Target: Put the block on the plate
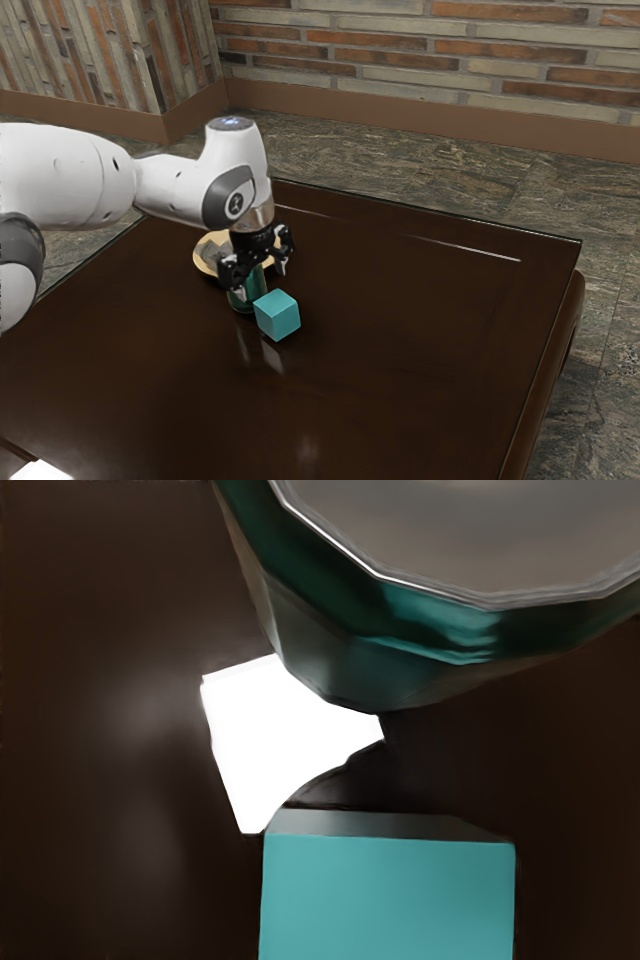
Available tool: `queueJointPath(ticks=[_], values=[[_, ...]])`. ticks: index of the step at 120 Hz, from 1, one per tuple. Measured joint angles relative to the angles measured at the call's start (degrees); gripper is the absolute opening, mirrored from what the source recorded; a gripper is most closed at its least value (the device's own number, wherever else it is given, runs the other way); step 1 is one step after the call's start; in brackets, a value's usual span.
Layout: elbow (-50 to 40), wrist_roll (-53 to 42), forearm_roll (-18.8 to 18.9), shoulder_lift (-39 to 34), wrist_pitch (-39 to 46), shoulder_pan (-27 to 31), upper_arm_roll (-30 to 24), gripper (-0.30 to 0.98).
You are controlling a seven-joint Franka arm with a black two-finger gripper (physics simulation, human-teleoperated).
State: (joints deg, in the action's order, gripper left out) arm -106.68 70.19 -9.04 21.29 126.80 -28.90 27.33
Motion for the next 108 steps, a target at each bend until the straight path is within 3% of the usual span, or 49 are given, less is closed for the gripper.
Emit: queueJointPath(ticks=[84, 108], values=[[3.3, 3.8, -3.5, 8.4, 2.5, 5.4, -5.4, 0.69], [3.2, 4.2, -3.8, 8.9, 3.5, 6.0, -6.2, 0.61]])
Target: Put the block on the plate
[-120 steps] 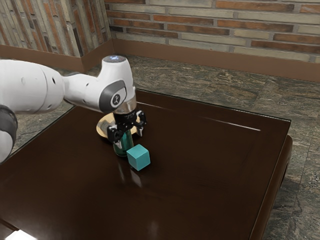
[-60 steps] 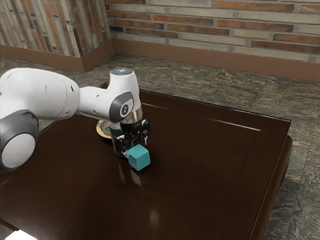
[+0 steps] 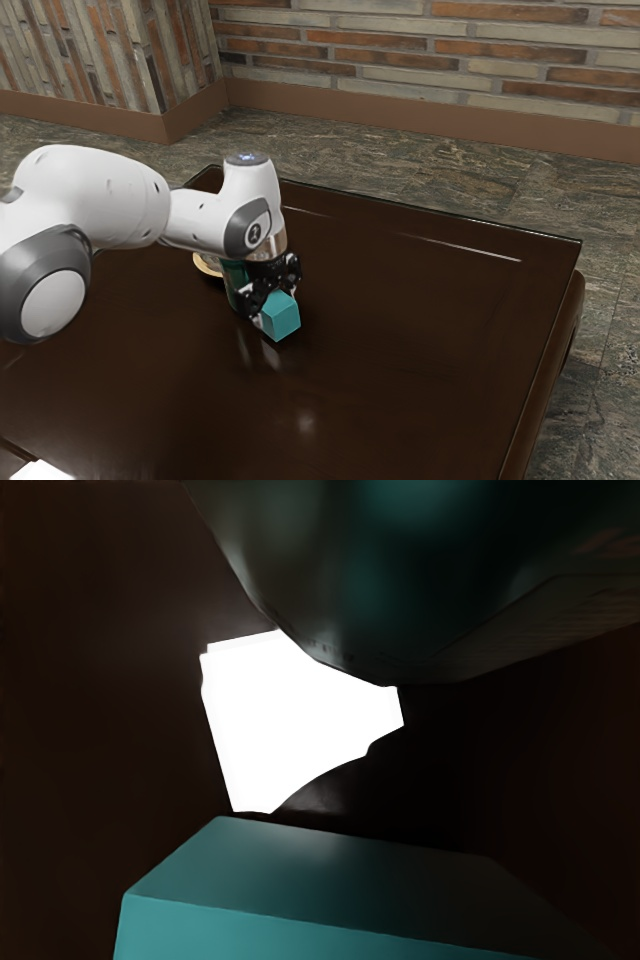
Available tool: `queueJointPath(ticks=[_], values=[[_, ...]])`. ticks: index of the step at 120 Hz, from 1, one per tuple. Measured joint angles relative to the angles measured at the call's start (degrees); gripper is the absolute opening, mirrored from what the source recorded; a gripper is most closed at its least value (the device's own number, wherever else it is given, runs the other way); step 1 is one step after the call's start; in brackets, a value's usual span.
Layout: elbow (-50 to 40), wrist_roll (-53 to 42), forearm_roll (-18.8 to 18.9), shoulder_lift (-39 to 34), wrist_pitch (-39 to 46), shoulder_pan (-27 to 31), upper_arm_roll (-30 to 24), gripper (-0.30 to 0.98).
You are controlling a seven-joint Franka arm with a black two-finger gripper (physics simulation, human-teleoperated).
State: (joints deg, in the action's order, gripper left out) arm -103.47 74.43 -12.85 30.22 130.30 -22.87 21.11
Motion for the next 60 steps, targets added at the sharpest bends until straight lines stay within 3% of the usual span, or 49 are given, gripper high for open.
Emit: queueJointPath(ticks=[36, 60], values=[[0.0, 0.3, 0.0, -0.1, 0.4, 0.0, 0.0, 0.46], [0.0, 0.4, 0.1, -0.5, 0.5, 0.0, 0.0, 0.44]])
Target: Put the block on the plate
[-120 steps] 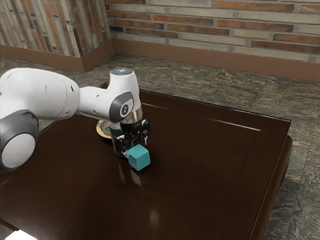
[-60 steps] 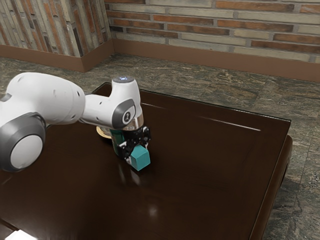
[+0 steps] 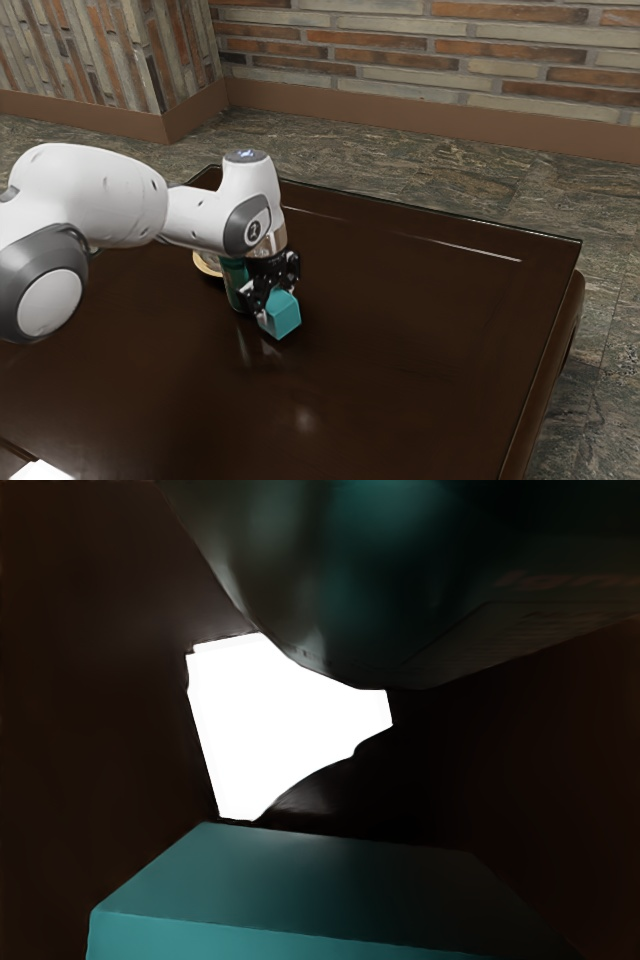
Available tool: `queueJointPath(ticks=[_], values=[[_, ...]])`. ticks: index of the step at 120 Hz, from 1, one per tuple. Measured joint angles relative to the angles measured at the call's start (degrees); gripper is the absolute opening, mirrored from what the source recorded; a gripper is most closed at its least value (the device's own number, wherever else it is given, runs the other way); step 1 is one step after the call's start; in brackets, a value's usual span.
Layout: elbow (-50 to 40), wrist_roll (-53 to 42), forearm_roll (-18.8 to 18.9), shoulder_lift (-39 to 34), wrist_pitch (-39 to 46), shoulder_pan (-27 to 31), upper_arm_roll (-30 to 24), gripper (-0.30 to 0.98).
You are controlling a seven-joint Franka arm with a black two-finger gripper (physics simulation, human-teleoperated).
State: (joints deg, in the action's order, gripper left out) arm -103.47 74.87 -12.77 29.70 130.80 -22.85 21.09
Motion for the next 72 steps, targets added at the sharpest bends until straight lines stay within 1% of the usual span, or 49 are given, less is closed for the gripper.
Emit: queueJointPath(ticks=[24, 46, 72], values=[[-0.1, 0.1, 0.3, -2.7, 0.0, -1.0, -0.1, 0.4], [-0.6, 0.3, 0.5, -6.9, -0.4, -2.9, -0.1, 0.39], [3.6, 0.5, 1.4, -7.5, -2.2, -3.0, -0.2, 0.38]])
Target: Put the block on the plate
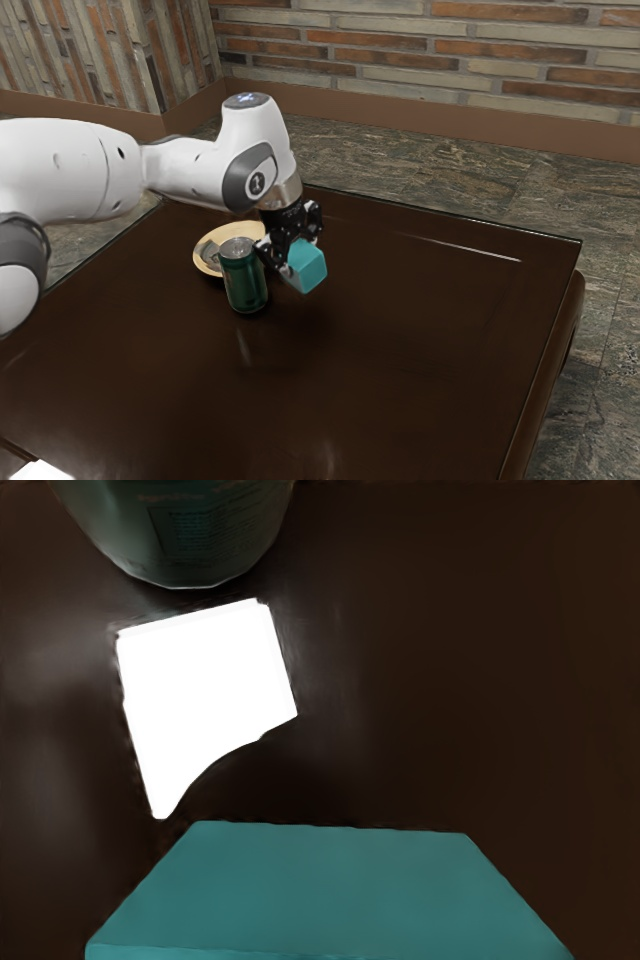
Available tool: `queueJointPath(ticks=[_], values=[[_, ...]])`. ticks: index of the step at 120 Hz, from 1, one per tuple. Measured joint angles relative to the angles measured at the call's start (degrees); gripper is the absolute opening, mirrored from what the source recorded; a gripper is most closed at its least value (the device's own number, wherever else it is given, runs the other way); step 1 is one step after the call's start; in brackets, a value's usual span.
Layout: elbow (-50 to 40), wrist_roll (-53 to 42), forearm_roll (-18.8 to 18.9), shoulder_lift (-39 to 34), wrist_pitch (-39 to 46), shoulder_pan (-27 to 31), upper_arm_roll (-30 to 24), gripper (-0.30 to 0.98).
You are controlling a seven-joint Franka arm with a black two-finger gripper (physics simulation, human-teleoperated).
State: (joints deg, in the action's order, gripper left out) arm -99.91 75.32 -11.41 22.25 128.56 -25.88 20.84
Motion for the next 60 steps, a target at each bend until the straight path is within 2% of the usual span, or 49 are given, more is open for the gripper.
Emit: queueJointPath(ticks=[12, 35, 46, 60], values=[[2.9, 0.0, 1.2, 0.0, -1.2, 1.9, -1.3, 0.38], [8.0, -0.6, 6.1, 1.4, -2.3, 20.9, -17.7, 0.38], [10.3, -1.0, 8.7, 3.1, -2.5, 25.7, -21.4, 0.38], [13.2, -1.8, 12.2, 5.2, -2.7, 33.6, -28.6, 0.38]])
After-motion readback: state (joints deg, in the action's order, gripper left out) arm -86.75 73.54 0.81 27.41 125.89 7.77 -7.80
